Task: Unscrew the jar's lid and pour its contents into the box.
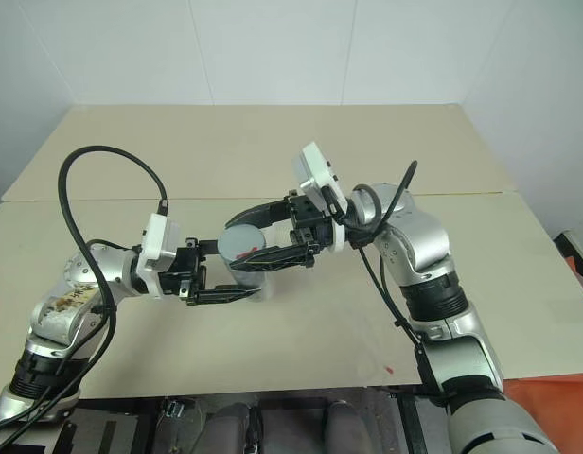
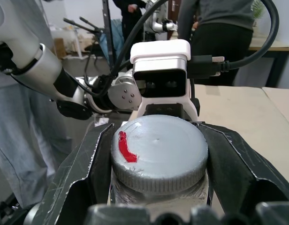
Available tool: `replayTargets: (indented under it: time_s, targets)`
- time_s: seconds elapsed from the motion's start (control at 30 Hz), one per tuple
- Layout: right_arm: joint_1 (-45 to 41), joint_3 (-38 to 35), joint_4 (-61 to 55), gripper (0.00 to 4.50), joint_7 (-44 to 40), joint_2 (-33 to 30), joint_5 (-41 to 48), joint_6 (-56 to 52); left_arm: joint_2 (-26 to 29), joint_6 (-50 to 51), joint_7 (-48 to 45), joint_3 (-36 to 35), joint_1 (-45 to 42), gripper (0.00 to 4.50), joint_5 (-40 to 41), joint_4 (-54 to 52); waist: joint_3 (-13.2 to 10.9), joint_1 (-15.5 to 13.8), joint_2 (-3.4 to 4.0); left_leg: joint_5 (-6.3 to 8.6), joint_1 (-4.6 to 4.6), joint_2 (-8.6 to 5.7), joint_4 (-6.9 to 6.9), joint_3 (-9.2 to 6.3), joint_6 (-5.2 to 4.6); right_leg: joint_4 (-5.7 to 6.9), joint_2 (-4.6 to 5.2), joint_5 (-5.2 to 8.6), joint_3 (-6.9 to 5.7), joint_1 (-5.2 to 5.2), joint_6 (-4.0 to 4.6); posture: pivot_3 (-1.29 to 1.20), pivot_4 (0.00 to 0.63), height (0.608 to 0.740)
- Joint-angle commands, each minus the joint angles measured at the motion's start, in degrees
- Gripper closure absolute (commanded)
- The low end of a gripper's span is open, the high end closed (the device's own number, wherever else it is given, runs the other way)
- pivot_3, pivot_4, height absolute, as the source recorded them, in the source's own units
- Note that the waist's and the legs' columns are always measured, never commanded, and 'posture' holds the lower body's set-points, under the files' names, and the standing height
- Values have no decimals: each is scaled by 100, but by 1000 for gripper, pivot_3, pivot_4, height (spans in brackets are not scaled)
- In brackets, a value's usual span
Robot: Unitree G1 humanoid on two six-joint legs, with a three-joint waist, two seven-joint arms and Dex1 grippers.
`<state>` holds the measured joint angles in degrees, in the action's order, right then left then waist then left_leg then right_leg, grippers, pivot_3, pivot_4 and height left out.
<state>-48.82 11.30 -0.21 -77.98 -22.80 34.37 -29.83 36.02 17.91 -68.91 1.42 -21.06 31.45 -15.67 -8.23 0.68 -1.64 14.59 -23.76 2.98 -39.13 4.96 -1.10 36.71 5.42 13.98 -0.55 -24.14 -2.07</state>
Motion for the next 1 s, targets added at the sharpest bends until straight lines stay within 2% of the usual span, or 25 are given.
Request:
replayTargets:
  time_s: [0.03, 0.1, 0.27, 0.43, 0.6, 0.73, 0.83, 1.0]
  targets:
    - [10, 160, -47, 1736, -118, 43, -80, 43, -67, -99, 47, -123, -179, 1734, 206, -281, 0, -2, 0, 0, 0, 0, 0, 0, 0, 2, 0, 0, -1, 1, 0, 0, 150, 740]
    - [55, 134, -105, 1736, -51, 40, -95, 41, -72, -109, 44, -128, -168, 1734, 200, -260, 0, -2, 0, 0, -1, 0, 0, 0, 0, 2, 0, 0, -1, 0, 0, 0, 150, 740]
    - [215, -30, -321, 27, 305, 79, -106, 67, -71, -89, 75, -176, -165, 1734, 201, -179, 0, -3, 0, -1, 0, 0, -1, 1, 1, 1, 1, 0, -2, 1, 0, 0, 150, 740]
    - [444, -189, -639, 9, 798, 13, -144, -4, -57, -80, 322, -350, -92, 1734, 140, -66, 0, -2, 0, -1, 0, 1, -2, -1, 1, 4, 0, 0, -1, -1, 0, 0, 150, 740]
    - [880, -538, -1233, 9, 1770, -36, -195, -79, -57, 13, 978, -670, 82, 1734, -35, 87, 0, -6, 0, -1, 0, 0, -2, -1, 1, 3, 2, 0, -1, 1, 0, 0, 150, 740]
    - [1191, -689, -1830, 9, 2806, -68, -387, -369, -94, 274, 1745, -763, 180, 1734, -274, 107, 0, -7, 0, -2, 0, 1, -2, -3, 3, 3, 2, 0, -2, 0, 0, 0, 150, 740]
    - [1246, -785, -2252, 9, 3786, 155, -437, -843, -292, 803, 2603, -655, 79, 1734, -488, -12, 0, -6, -1, -2, 1, 0, -2, -7, 3, 4, 4, 0, 1, 0, 0, 0, 150, 740]
    - [981, -582, -2663, 9, 5257, 671, -734, -1725, -684, 1018, 3528, -379, -61, 1734, -1025, -54, 0, -1, -1, -4, 0, 0, -2, -7, 7, 12, 3, 0, 1, -2, 0, 0, 150, 740]
